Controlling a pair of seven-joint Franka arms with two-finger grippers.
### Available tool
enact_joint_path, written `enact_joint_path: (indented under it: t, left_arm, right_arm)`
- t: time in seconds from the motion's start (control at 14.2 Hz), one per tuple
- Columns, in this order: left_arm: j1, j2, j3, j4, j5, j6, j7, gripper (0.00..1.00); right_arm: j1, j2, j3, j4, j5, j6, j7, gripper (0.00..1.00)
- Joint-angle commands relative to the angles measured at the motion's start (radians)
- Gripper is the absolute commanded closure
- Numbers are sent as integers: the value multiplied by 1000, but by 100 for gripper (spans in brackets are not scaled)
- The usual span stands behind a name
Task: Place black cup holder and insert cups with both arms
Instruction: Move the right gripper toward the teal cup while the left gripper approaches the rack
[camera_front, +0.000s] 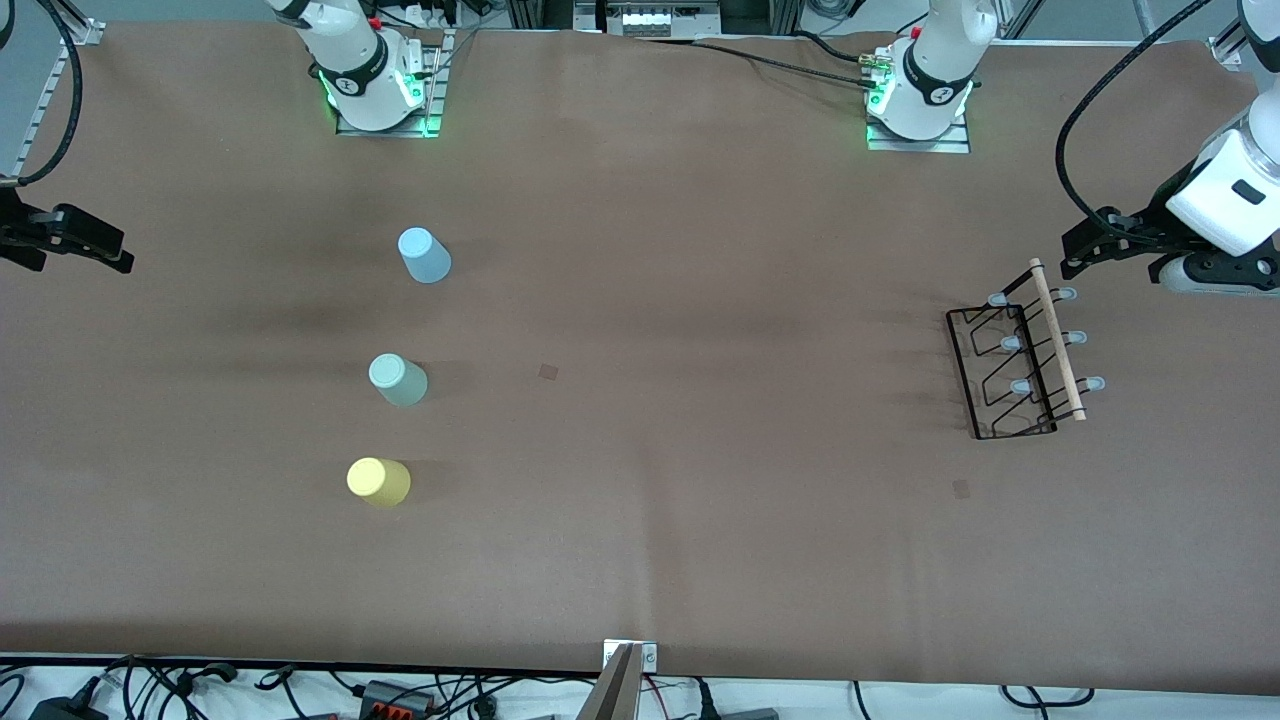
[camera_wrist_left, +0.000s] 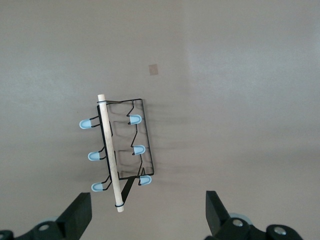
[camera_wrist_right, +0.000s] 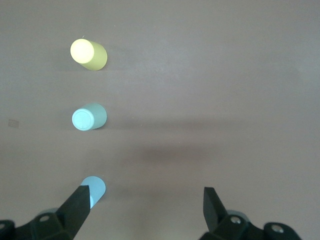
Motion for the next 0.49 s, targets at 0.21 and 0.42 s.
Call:
enact_joint_path:
  t: [0.21, 0.42]
  left_arm:
    - [3, 46, 9, 32, -11, -30, 22, 0]
    - [3, 48, 11, 35, -11, -48, 21, 0]
  right_arm:
    - [-24, -1, 8, -10, 4, -6, -4, 0]
    - [-22, 5, 10, -59, 1, -1, -13, 0]
